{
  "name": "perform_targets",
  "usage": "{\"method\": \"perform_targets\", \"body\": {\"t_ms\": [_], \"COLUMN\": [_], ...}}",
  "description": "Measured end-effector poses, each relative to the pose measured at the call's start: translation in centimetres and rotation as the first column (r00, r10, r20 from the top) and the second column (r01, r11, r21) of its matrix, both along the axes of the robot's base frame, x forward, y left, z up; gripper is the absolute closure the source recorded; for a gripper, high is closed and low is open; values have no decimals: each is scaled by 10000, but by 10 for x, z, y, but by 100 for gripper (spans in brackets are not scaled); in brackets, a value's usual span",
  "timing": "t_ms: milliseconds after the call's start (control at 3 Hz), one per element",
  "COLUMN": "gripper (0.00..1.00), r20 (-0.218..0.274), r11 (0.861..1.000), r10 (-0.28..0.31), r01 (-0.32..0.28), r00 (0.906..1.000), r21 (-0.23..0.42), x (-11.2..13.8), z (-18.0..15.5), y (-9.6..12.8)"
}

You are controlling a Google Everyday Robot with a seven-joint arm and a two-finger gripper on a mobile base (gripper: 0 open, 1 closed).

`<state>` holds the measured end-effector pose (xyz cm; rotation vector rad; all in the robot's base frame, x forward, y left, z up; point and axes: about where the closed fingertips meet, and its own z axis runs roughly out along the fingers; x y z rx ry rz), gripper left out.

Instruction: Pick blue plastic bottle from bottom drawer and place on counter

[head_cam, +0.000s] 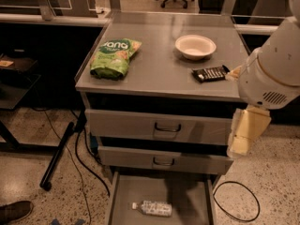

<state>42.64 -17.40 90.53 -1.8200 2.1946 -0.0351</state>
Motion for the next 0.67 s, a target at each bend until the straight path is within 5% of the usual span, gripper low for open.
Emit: {"method": "perform_targets", "body": {"t_ms": [667], "gripper": [0], "r20": [-1024], "r11": [9988], "r10": [478], "r01": [-482], "r00": [9936], "r21": [-12], "x": [-21], "z": [-123], "y": [44]}}
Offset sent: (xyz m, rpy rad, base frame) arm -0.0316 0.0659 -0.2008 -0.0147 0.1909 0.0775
